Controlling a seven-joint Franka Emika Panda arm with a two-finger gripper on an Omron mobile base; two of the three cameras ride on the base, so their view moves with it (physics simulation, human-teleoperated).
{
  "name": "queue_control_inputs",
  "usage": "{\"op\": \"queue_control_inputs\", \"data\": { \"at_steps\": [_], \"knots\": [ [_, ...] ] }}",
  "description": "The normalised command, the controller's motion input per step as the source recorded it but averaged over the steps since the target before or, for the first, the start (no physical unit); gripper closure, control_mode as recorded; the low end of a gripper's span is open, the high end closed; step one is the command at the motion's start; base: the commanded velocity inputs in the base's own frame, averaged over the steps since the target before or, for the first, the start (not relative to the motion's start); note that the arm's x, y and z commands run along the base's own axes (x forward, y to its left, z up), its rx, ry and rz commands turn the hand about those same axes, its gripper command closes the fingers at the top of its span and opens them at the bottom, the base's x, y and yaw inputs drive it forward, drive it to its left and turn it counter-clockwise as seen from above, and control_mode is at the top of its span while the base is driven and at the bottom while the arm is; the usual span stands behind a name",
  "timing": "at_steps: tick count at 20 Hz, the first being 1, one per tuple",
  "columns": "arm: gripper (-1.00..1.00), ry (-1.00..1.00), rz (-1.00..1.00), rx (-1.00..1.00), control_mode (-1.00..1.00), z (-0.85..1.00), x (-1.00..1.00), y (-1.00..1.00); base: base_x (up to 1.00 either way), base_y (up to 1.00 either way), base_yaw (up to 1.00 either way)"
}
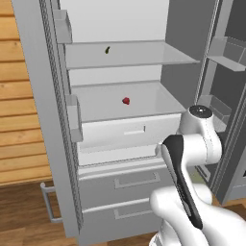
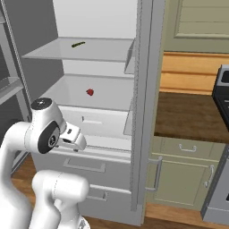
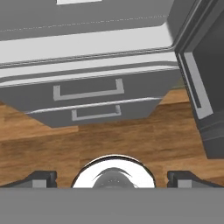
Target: Take the strawberry from the fridge and place it on top of the pancake, located on the dining counter.
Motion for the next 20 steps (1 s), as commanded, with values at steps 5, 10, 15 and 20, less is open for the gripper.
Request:
{"op": "queue_control_inputs", "data": {
  "at_steps": [5,10,15,20],
  "knots": [
    [-1.0,-0.03,0.0,0.0,-1.0,0.0,0.0,0.0,0.0,0.0,0.0],
    [-1.0,-0.01,0.0,0.0,1.0,-0.04,0.0,0.09,0.01,0.08,0.02],
    [-1.0,0.0,0.0,0.0,1.0,0.0,0.0,0.0,0.33,0.42,0.15],
    [-1.0,0.0,0.0,0.0,1.0,0.0,0.0,0.0,0.52,0.12,0.02]
  ]
}}
